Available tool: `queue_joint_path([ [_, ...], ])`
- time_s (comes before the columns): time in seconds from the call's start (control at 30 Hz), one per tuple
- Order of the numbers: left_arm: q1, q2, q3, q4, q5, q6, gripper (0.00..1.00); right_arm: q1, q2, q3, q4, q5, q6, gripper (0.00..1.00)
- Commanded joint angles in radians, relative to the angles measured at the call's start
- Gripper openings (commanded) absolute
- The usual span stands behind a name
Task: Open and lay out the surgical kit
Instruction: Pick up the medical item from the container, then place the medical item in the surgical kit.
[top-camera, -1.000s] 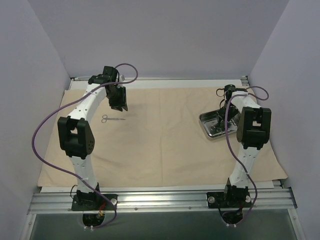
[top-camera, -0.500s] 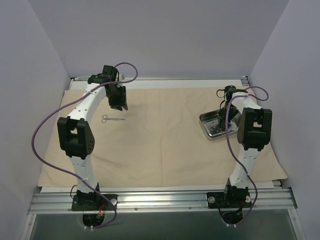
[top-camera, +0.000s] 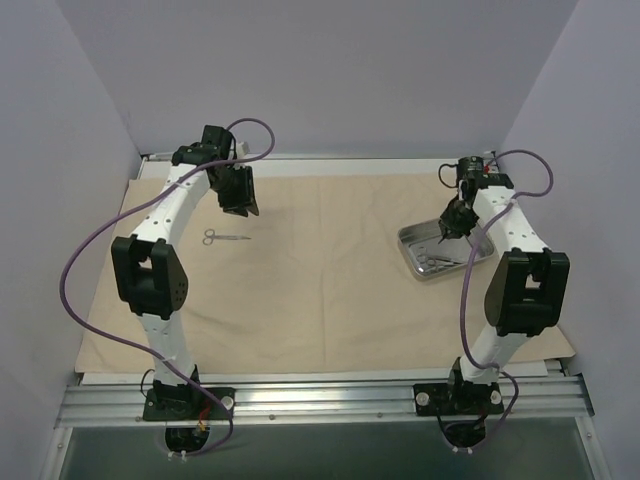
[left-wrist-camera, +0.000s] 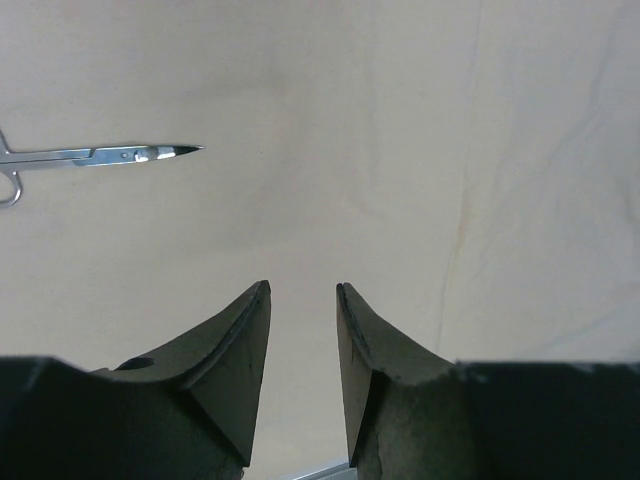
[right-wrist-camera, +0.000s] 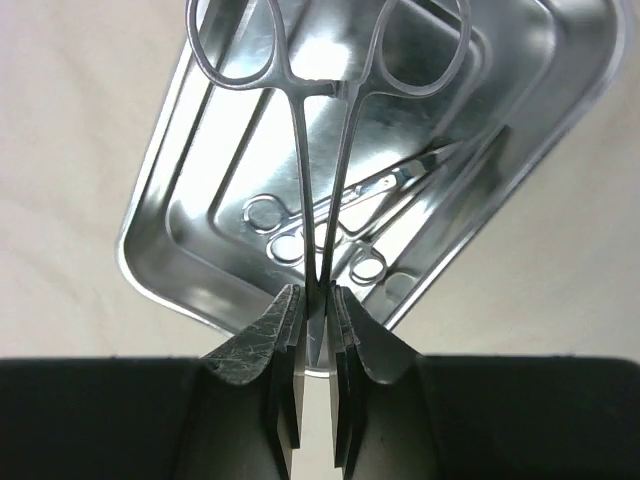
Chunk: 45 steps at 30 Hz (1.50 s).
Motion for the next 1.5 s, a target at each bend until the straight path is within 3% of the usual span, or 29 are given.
queue_joint_path([
  [0.0, 0.009, -0.079, -0.030, 0.029, 0.097, -0.024, 0.42, 0.073, -0.027, 0.069, 0.074, -0.028, -0.168, 0.00],
  [0.13, 0.035, -0.122, -0.150, 0.146, 0.354, -0.077, 0.43, 0.302, 0.094, 0.221, 0.045, -0.069, -0.436, 0.00],
  [0.27, 0.065, -0.155, -0.243, 0.239, 0.514, -0.104, 0.45, 0.470, 0.127, 0.269, 0.065, -0.066, -0.577, 0.00],
  [0.43, 0.074, -0.213, -0.320, 0.276, 0.589, -0.119, 0.46, 0.599, 0.141, 0.272, 0.088, -0.160, -0.734, 0.00],
  [0.7, 0.065, -0.238, -0.449, 0.359, 0.672, -0.185, 0.46, 0.774, 0.141, 0.257, 0.108, -0.241, -0.800, 0.00],
  [1.47, 0.026, -0.185, -0.527, 0.497, 0.721, -0.266, 0.43, 0.829, 0.116, 0.243, 0.100, -0.298, -0.800, 0.00],
])
